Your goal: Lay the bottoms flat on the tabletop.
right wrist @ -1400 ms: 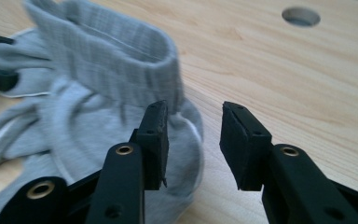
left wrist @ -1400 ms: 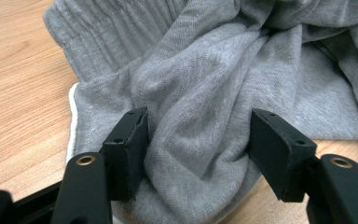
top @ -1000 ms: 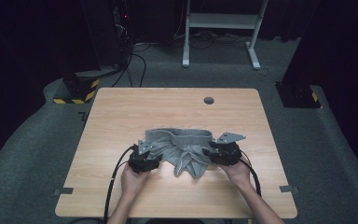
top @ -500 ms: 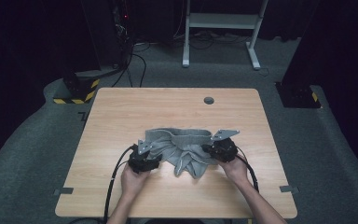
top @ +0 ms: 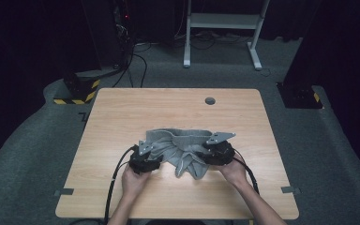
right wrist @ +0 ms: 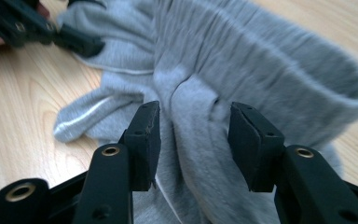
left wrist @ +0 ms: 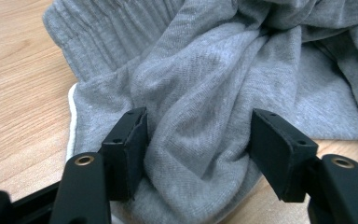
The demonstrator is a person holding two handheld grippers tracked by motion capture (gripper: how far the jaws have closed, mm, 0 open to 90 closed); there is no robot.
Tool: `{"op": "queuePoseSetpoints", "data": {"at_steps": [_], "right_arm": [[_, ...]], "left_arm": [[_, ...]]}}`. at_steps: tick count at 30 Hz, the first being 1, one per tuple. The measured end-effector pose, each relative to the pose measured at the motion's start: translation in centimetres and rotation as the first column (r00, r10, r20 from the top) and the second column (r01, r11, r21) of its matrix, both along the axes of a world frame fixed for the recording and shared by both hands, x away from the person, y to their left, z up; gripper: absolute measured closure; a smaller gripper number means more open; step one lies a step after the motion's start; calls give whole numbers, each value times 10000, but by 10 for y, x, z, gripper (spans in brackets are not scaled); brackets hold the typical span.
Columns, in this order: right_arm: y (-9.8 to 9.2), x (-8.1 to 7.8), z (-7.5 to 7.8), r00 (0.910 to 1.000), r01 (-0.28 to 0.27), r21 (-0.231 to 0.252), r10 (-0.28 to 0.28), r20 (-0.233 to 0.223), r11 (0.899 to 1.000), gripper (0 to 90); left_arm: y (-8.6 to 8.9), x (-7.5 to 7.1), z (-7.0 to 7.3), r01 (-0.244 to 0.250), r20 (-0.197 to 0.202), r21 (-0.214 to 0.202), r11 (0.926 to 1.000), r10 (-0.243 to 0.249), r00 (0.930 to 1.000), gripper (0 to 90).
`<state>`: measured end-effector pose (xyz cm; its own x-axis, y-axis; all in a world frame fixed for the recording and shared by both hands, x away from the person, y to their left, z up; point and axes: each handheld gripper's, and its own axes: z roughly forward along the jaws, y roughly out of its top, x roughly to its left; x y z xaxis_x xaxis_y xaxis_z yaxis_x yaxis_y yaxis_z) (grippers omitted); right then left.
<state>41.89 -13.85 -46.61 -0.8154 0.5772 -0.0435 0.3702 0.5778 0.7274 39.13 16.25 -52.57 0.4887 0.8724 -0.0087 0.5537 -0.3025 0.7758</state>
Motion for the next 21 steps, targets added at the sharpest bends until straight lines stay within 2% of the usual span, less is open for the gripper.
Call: {"op": "queuePoseSetpoints", "data": {"at_steps": [3, 5, 8, 9, 13, 15, 18, 21], "right_arm": [[3, 5, -6, 9999, 12, -379, -18, -147, 9993, 797], [1, 12, -5, 9990, 79, -183, -88, -448, 9998, 852], [-2, 17, 2, 9992, 289, -111, -292, -277, 9995, 861], [-3, 18, 6, 9993, 364, -148, -366, -110, 9992, 862], [-8, 26, 28, 9950, 883, 195, -891, 440, 9959, 858], [-11, 32, 36, 9927, 1066, 279, -1080, 538, 9939, 856], [-10, 41, 39, 9899, 1277, 108, -1281, 600, 9918, 855], [-8, 48, 35, 9879, 1471, 2, -1470, 501, 9891, 853]], "left_arm": [[0, 0, 0, -2, 1, -3, 10000, 2, 10000, 380], [0, 0, 0, -3, 5, -1, 10000, 3, 10000, 380], [0, 0, 0, -1, -2, -5, 10000, 1, 10000, 380], [0, 0, 0, 4, 7, 1, 10000, -4, 10000, 380], [0, 0, 0, 5, 8, -1, 10000, -5, 10000, 380], [0, 0, 0, 6, -3, -6, 10000, -6, 10000, 380], [0, 0, 0, 9, -7, -11, 10000, -9, 10000, 380], [0, 0, 0, 6, -5, -9, 10000, -6, 10000, 380]]}}
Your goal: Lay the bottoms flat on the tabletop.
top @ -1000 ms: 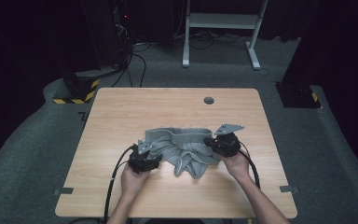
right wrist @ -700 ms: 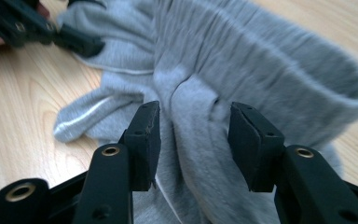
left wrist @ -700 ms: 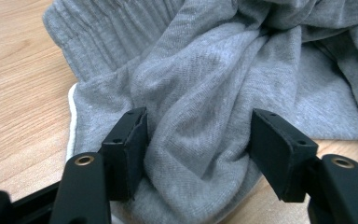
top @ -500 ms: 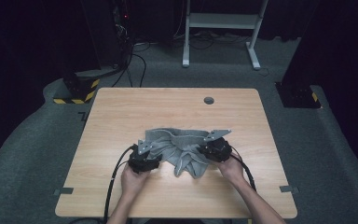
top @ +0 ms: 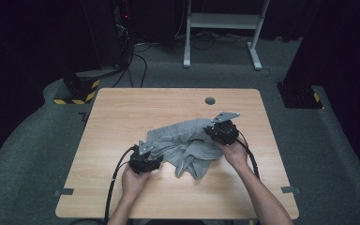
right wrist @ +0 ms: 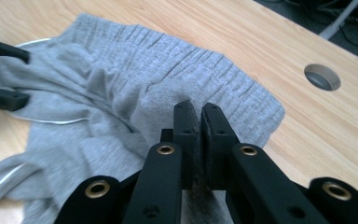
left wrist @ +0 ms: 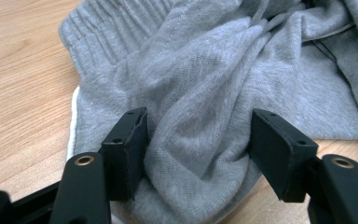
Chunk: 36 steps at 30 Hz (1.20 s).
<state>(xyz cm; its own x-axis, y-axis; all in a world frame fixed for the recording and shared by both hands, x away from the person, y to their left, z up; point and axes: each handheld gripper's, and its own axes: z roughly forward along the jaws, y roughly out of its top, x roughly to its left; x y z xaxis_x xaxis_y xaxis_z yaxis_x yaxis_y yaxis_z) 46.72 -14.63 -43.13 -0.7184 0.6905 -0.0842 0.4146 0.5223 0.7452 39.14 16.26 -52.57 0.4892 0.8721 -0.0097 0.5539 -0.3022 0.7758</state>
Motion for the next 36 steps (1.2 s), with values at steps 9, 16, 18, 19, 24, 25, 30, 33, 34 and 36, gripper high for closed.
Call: {"op": "queuePoseSetpoints", "data": {"at_steps": [9, 16, 18, 19, 24, 25, 30, 33, 34, 36], "right_arm": [[7, 20, -30, 9919, 785, -452, -825, -968, 9959, 718], [7, -1, -4, 9997, 76, 353, -67, -243, 9993, 696], [10, -12, 0, 9985, -458, 448, 472, -288, 9979, 696], [12, -17, 0, 9970, -670, 419, 685, -350, 9969, 688], [26, -31, -15, 9881, -1357, 143, 1364, -718, 9906, 579], [28, -30, -18, 9874, -1383, 66, 1384, -763, 9904, 570], [37, -21, -46, 9790, -1289, -334, 1218, -1638, 9911, 594], [37, -19, -59, 9740, -1300, -554, 1170, -1941, 9900, 682], [36, -18, -61, 9742, -1274, -458, 1163, -1935, 9908, 719], [33, -17, -62, 9750, -1120, -389, 1023, -1972, 9929, 783]], "left_arm": [[0, 0, 0, -5, 5, -25, 10000, 5, 10000, 380], [0, 0, 0, -8, 12, -17, 10000, 8, 10000, 379], [0, 0, 0, -5, 11, -17, 10000, 5, 10000, 379], [0, 0, 0, 0, 11, -16, 10000, 0, 10000, 379], [0, 0, 0, 0, 9, -11, 10000, 0, 10000, 379], [0, 0, 0, 1, 12, -8, 10000, -1, 10000, 379], [0, 0, 0, -3, 16, -7, 10000, 4, 10000, 378], [0, 0, 0, -3, 16, -7, 10000, 3, 10000, 378], [0, 0, 0, -4, 16, -9, 10000, 4, 10000, 378], [0, 0, 0, -3, 16, -6, 10000, 3, 10000, 378]]}}
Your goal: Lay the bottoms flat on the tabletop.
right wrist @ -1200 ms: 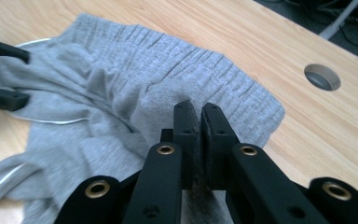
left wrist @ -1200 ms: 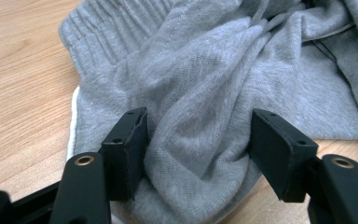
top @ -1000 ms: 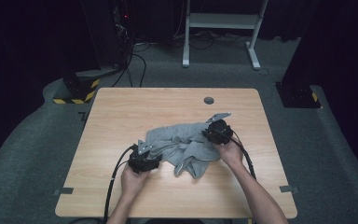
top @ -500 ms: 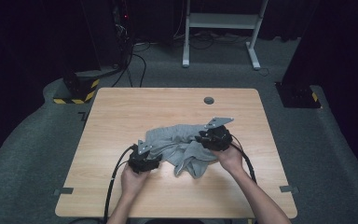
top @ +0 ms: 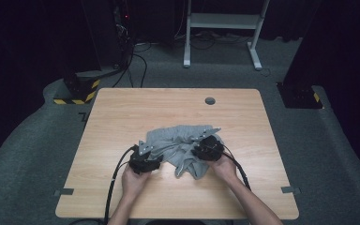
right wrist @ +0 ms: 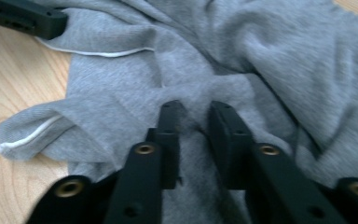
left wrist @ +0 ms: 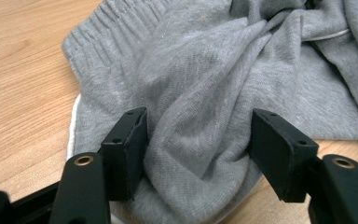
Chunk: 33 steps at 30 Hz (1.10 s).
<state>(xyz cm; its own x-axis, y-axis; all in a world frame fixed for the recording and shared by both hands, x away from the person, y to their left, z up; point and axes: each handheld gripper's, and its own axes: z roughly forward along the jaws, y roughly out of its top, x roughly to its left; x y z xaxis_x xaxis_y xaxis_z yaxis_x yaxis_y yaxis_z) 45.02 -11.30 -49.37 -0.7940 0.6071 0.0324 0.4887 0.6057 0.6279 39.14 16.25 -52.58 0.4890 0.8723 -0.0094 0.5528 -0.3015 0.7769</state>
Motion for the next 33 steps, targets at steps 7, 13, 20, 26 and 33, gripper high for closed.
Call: {"op": "queuePoseSetpoints", "data": {"at_steps": [7, 13, 20, 26, 33], "right_arm": [[-2, -1, 0, 9999, 70, -108, -69, 98, 9999, 872], [-4, -5, 5, 9996, 22, 39, -23, 284, 10000, 880], [0, -14, 9, 9982, -277, 7, 276, 532, 9996, 695], [1, -11, -1, 9992, -252, -238, 259, 309, 9994, 888], [-9, -21, 8, 9970, -312, 7, 311, 714, 9995, 892]], "left_arm": [[0, 0, 0, -2, -6, -13, 10000, 2, 10000, 378], [0, 0, 0, 0, -7, -13, 10000, 0, 10000, 377], [0, 0, 0, 0, -1, 1, 10000, 0, 10000, 378], [0, 0, 0, 0, -4, -9, 10000, 0, 10000, 377], [0, 0, 0, -1, 0, -1, 10000, 1, 10000, 377]]}}
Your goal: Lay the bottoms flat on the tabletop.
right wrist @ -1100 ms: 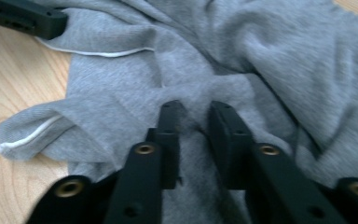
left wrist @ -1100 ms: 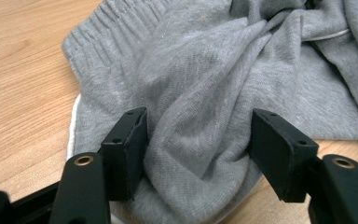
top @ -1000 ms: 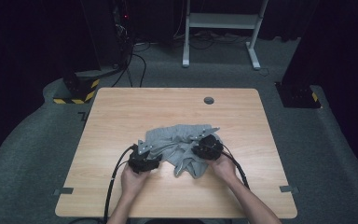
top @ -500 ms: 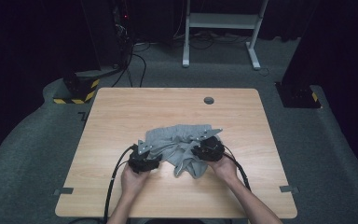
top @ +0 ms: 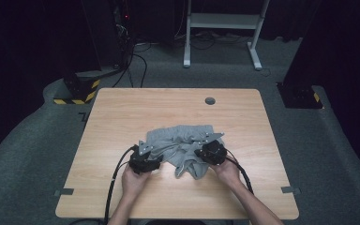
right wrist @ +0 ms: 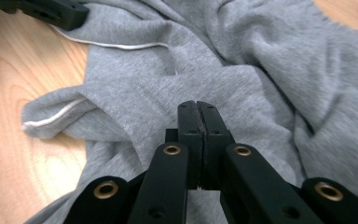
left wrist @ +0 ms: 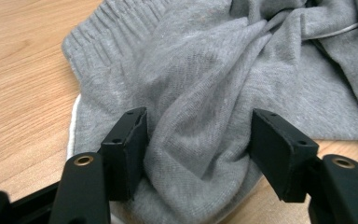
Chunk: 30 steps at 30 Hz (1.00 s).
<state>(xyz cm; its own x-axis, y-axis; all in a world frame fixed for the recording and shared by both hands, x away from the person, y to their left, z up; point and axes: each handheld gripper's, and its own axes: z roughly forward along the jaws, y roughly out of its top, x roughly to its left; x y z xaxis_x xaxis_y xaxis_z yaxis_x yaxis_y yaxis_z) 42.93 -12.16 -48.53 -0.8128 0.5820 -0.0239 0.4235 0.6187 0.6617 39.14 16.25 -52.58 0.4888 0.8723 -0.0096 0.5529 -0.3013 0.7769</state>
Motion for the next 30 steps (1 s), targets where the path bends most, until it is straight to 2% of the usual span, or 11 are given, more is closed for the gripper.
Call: {"op": "queuePoseSetpoints", "data": {"at_steps": [3, 4, 5, 7, 9, 12, 17, 19, 25, 28, 30], "right_arm": [[-5, -3, 3, 10000, 54, 174, -55, 55, 9998, 882], [-5, -4, 3, 10000, 51, 203, -52, 56, 9998, 852], [-5, -5, 3, 10000, 21, 275, -23, 41, 9996, 756], [-3, -5, 2, 9999, 81, 265, -83, 61, 9996, 625], [-1, -4, 0, 9998, 165, 196, -168, 133, 9997, 556], [3, -1, -7, 9998, 117, 142, -115, -138, 9998, 575], [6, -1, -12, 9987, -114, -293, 100, -493, 9995, 865], [3, 0, -12, 9978, -156, -169, 145, -641, 9997, 889], [-4, -7, -1, 9991, -260, 243, 268, -318, 9994, 870], [-5, -11, 5, 9980, -475, 740, 504, -383, 9961, 715], [-1, -15, 6, 9967, -719, 708, 743, -313, 9949, 655]], "left_arm": [[0, 0, 0, 1, -1, 1, 10000, -1, 10000, 377], [0, 0, 0, -2, -1, 4, 10000, 2, 10000, 377], [0, 0, 0, -3, -1, 5, 10000, 3, 10000, 377], [0, 0, 0, -3, -1, 6, 10000, 3, 10000, 377], [0, 0, 0, -7, -8, 10, 10000, 7, 10000, 377], [0, 0, 0, -2, 2, 17, 10000, 2, 10000, 377], [0, 0, 0, -13, -7, 17, 10000, 13, 10000, 377], [0, 0, 0, -13, -8, 17, 10000, 13, 10000, 377], [0, 0, 0, -16, -6, 20, 10000, 16, 10000, 377], [0, 0, 0, -14, -7, 23, 10000, 14, 10000, 377], [0, 0, 0, -12, -8, 28, 10000, 12, 10000, 377]]}}
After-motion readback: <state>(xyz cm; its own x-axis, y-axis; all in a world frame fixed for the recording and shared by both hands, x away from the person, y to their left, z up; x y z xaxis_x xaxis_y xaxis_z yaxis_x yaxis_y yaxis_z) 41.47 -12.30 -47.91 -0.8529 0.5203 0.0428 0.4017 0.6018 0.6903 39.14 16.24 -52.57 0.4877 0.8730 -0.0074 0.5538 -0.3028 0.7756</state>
